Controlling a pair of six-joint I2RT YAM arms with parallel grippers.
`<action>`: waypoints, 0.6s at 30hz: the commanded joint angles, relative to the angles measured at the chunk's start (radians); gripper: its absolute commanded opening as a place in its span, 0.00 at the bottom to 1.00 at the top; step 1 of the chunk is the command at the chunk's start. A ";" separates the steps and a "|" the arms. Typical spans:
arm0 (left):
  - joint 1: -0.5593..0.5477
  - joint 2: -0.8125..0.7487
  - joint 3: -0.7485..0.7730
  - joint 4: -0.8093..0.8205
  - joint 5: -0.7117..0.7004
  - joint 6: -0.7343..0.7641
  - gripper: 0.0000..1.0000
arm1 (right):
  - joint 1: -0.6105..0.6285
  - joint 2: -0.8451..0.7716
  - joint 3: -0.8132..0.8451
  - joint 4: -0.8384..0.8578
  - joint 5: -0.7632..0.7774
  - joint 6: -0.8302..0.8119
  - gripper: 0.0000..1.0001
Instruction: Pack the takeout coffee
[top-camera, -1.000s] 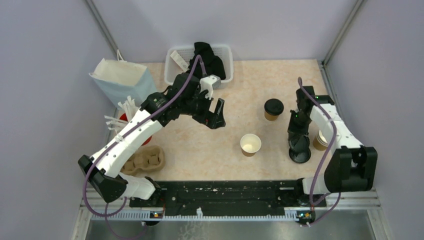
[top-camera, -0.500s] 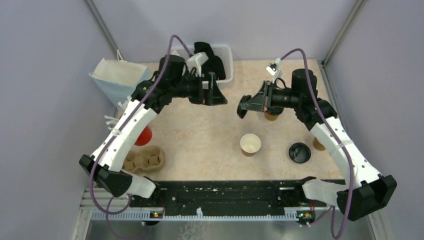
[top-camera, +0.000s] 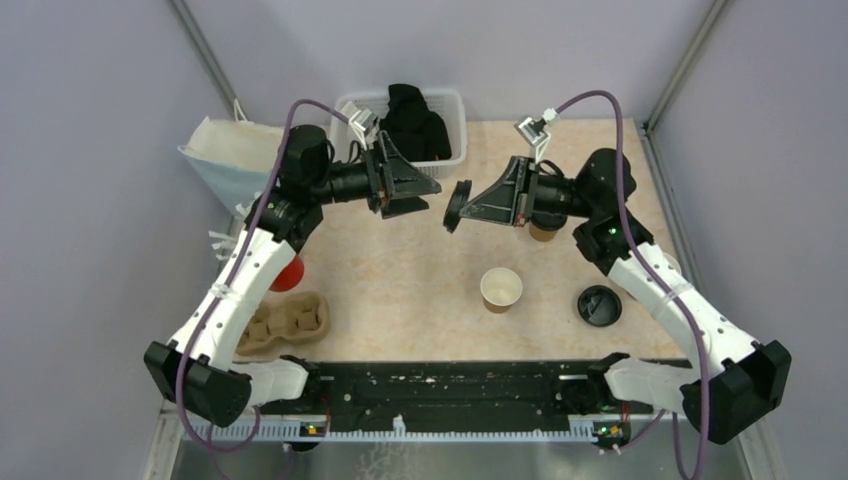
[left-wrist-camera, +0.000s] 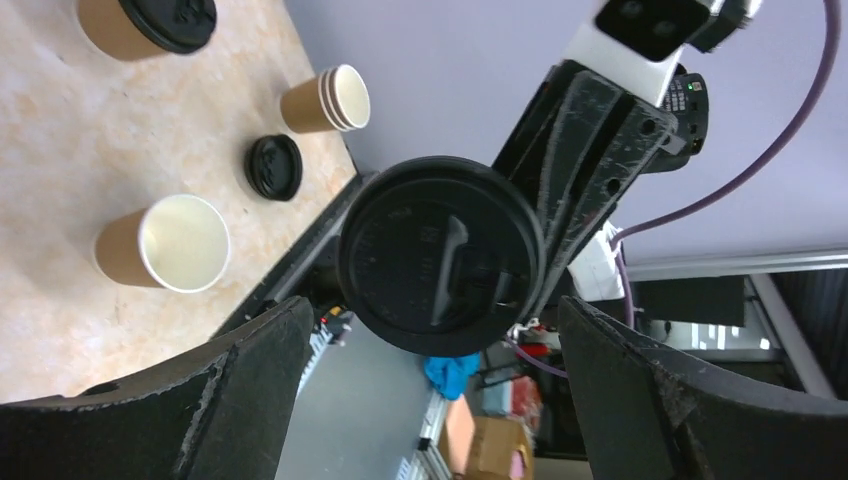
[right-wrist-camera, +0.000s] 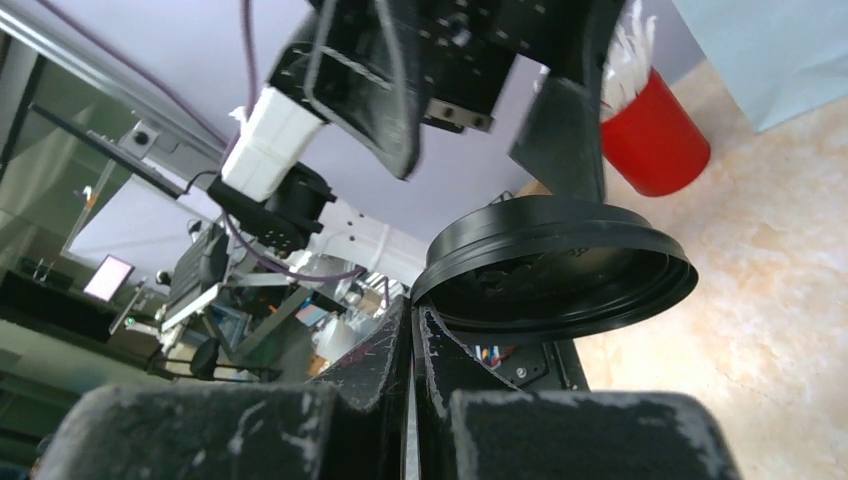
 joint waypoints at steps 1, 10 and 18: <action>0.005 -0.010 -0.066 0.179 0.112 -0.182 0.98 | 0.014 -0.030 0.011 0.158 -0.037 0.051 0.00; 0.001 0.021 -0.083 0.299 0.173 -0.263 0.98 | 0.025 0.021 0.040 0.213 -0.065 0.080 0.00; -0.005 0.030 -0.095 0.292 0.194 -0.271 0.98 | 0.033 0.048 0.050 0.263 -0.068 0.098 0.00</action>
